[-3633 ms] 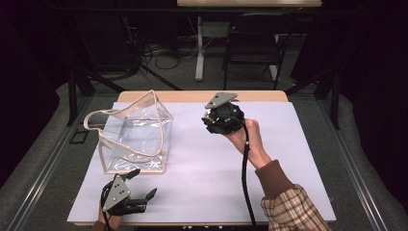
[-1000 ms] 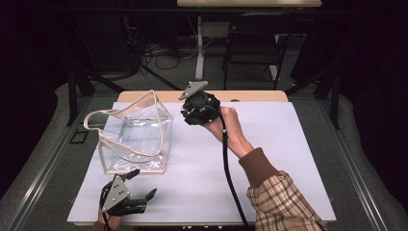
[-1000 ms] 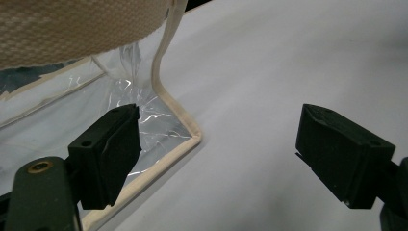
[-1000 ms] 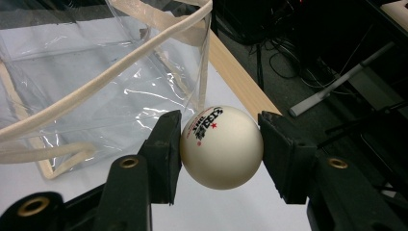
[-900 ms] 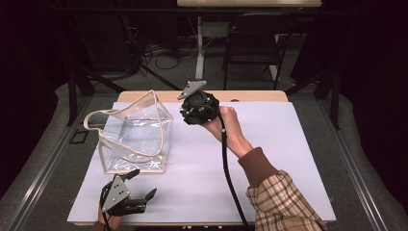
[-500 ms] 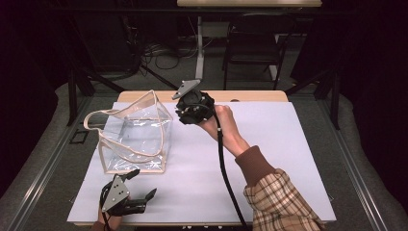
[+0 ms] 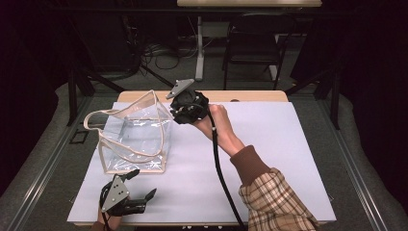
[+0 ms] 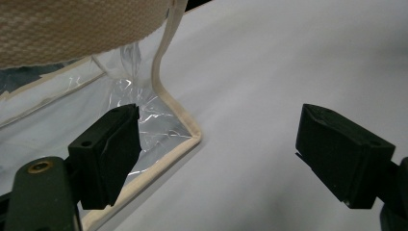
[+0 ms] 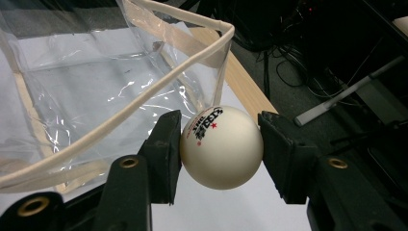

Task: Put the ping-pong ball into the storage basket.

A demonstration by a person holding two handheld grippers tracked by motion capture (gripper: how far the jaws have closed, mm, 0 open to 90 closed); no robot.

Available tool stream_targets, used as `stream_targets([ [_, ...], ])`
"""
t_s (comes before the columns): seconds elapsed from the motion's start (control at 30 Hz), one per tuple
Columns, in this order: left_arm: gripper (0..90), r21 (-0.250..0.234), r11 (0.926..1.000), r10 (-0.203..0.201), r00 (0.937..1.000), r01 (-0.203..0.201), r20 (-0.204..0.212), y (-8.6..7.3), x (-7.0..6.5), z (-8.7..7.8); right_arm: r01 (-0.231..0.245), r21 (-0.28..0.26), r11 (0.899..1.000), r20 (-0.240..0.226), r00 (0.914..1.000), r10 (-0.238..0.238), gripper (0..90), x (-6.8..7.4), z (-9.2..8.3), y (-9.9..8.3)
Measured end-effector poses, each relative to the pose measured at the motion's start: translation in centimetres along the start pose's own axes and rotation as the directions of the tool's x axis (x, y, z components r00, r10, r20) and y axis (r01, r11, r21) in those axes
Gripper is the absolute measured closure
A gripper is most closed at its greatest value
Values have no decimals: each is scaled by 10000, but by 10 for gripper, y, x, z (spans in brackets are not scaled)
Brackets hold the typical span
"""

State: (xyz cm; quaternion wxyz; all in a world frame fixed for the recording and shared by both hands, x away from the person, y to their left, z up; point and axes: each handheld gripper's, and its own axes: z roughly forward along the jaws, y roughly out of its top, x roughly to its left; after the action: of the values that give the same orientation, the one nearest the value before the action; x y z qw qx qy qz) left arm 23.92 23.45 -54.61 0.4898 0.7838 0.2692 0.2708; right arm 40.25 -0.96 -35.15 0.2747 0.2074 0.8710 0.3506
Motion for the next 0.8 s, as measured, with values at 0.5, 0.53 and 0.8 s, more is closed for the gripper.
stream_targets([
  [0.5,160,-31,10000,8,10000,-8,21,0,0,0,136,-146,9998,-137,9998,-139,513,8,6,12],
  [0.53,160,-29,10000,10,10000,-10,26,0,0,0,136,-146,9998,-137,9998,-139,513,8,6,12],
  [0.8,160,-35,10000,-1,10000,1,22,0,0,0,206,-184,9996,-164,9996,-209,513,11,7,17],
])
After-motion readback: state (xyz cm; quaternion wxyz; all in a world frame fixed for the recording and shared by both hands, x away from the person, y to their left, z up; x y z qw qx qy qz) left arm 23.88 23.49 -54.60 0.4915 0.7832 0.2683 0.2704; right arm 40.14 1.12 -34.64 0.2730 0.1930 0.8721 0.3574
